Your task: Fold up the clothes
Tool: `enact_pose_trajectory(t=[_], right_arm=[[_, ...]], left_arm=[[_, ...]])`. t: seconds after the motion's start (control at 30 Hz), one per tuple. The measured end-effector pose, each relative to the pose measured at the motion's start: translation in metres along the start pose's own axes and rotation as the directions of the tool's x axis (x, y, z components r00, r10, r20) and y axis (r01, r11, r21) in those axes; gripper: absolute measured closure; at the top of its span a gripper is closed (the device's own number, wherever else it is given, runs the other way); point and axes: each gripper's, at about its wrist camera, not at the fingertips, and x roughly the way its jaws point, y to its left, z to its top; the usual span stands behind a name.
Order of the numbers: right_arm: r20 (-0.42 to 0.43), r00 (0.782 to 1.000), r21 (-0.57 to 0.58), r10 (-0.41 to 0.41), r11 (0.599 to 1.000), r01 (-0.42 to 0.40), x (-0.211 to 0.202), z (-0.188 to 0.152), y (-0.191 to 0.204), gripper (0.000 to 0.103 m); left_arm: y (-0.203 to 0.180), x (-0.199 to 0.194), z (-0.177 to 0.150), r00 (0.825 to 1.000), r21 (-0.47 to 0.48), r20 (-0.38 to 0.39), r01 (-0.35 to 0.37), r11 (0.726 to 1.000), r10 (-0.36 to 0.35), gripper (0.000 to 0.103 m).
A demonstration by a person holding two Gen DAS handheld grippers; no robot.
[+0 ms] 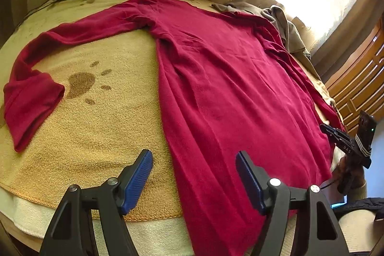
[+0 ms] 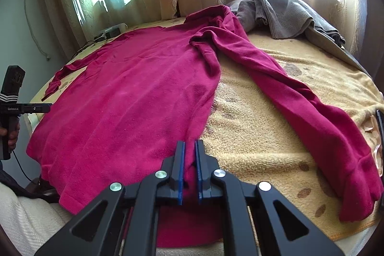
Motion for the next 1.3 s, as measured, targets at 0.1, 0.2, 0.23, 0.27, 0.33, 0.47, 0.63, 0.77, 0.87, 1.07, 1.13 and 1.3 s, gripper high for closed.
enact_pose_trajectory(t=[0.1, 0.2, 0.23, 0.27, 0.33, 0.47, 0.63, 0.77, 0.87, 1.07, 1.13, 1.3], right_arm=[[-0.001, 1.0, -0.013, -0.014, 1.0, 0.014, 0.0, -0.001, 0.003, 0.094], [0.007, 1.0, -0.011, -0.012, 1.0, 0.012, 0.0, -0.002, 0.002, 0.094], [0.008, 1.0, 0.0, -0.004, 1.0, 0.004, 0.0, -0.002, 0.001, 0.094], [0.009, 1.0, 0.011, 0.004, 1.0, -0.004, 0.0, -0.002, -0.001, 0.094], [0.013, 1.0, 0.023, 0.012, 1.0, -0.012, -0.001, -0.002, -0.003, 0.094], [0.027, 1.0, 0.039, 0.01, 0.999, -0.011, -0.001, -0.004, -0.003, 0.094], [0.028, 0.999, 0.095, 0.035, 0.995, -0.037, -0.001, -0.003, -0.006, 0.094], [0.012, 0.979, 0.214, 0.205, 0.956, -0.202, -0.002, -0.002, -0.018, 0.094], [0.037, 0.958, 0.249, 0.286, 0.925, -0.286, -0.009, -0.004, -0.018, 0.094], [0.082, 0.941, 0.218, 0.327, 0.916, -0.337, -0.027, 0.003, -0.006, 0.094], [0.081, 0.943, 0.199, 0.324, 0.922, -0.333, -0.03, 0.004, -0.001, 0.094], [0.055, 0.96, 0.18, 0.273, 0.943, -0.279, -0.027, 0.002, -0.003, 0.094]], left_arm=[[-0.01, 0.002, -0.002, 0.999, 0.034, -0.025, 0.029, 0.999, -0.028, 0.058], [-0.019, 0.005, -0.004, 0.999, 0.077, -0.04, -0.003, 0.997, 0.006, 0.065], [-0.017, 0.005, -0.003, 0.999, 0.062, -0.04, 0.004, 0.998, -0.002, 0.067], [-0.013, 0.004, -0.002, 0.999, 0.039, -0.038, 0.008, 0.999, -0.006, 0.071], [-0.002, 0.004, -0.002, 0.999, -0.015, -0.032, 0.021, 1.0, -0.021, 0.082], [0.007, 0.004, -0.004, 1.0, -0.089, -0.007, 0.026, 0.996, -0.027, 0.084], [0.005, 0.001, -0.007, 0.997, -0.118, 0.04, 0.07, 0.991, -0.066, 0.093], [0.019, -0.017, -0.008, 0.98, -0.197, 0.128, 0.174, 0.965, -0.151, 0.099], [0.026, -0.034, -0.009, 0.968, -0.219, 0.189, 0.208, 0.953, -0.168, 0.1], [0.029, -0.051, -0.007, 0.958, -0.214, 0.222, 0.232, 0.949, -0.184, 0.1], [0.028, -0.048, -0.007, 0.963, -0.212, 0.203, 0.218, 0.953, -0.175, 0.1], [0.032, -0.027, -0.012, 0.983, -0.244, 0.116, 0.169, 0.955, -0.144, 0.1]])
